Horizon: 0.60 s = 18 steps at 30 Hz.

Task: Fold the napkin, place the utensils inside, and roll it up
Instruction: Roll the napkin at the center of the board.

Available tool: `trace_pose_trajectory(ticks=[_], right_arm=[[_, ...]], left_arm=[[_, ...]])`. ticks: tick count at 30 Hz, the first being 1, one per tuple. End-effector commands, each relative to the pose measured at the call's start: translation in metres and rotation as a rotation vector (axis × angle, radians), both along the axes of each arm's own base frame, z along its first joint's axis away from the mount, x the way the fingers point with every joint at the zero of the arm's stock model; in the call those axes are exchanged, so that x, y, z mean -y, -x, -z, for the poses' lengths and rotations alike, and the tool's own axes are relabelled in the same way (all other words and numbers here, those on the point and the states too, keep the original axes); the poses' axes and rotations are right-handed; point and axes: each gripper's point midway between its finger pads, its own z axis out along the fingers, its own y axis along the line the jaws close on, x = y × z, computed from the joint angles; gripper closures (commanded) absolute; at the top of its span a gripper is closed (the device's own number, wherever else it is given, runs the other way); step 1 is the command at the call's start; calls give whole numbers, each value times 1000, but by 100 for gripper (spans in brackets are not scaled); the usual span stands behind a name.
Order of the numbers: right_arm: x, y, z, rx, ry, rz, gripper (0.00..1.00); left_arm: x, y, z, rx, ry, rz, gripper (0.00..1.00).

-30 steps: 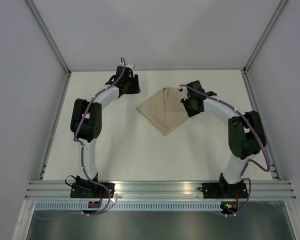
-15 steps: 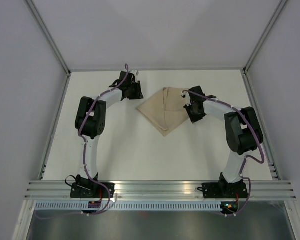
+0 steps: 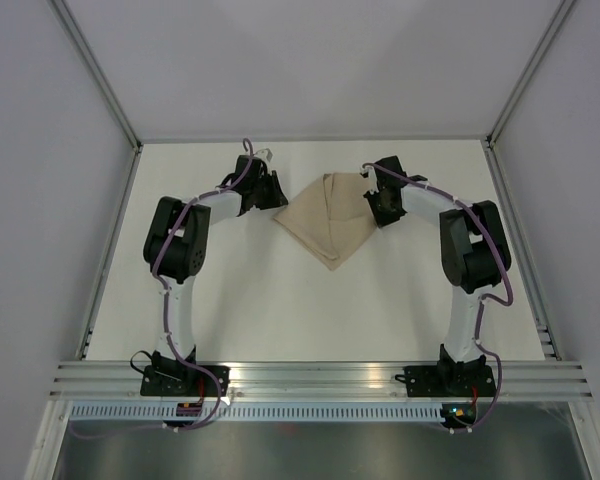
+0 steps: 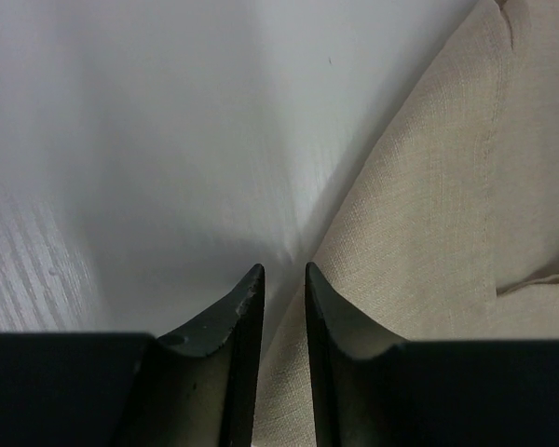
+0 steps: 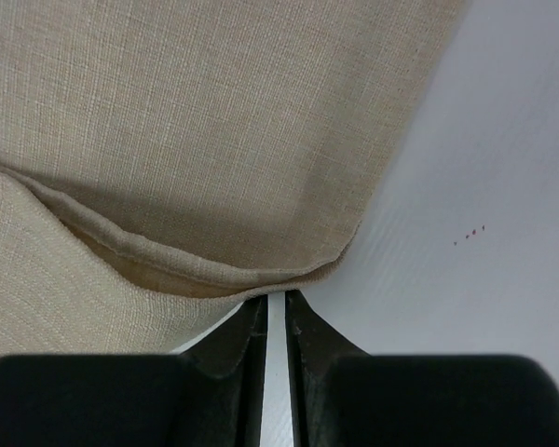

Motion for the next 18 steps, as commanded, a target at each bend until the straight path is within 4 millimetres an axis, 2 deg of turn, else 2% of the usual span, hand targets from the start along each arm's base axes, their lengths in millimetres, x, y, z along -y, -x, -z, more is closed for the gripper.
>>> trace_pose_trajectory(ticks=[1,5,6,7,8,9,10,12,18], right_arm=[[7,1,19,-65,49,16,82],[5,-6,25,-78,50,8,82],[2,-12,22,-69,44,5,81],[2,-13,23,-75,47,0,81],[0,-13,27,-85,43,-8,81],[-2,-20,23,-70,37,-10,81],[-2,-22,26,-77,40,-11,81],[-6,-30,23,-63,34,-19,81],[-14,-37,27,-70,18,-46,81]], left_arm=[[1,29,13,-102,25,-31,70],[6,47,17,-135,36,-45,72],[8,43,8,-98,49,-50,73],[7,50,13,-111,43,-56,73],[9,54,13,-116,50,-67,73],[9,56,7,-107,58,-75,74],[10,64,11,-115,61,-89,74],[9,71,11,-117,61,-110,75],[-4,99,11,-113,71,-195,75]])
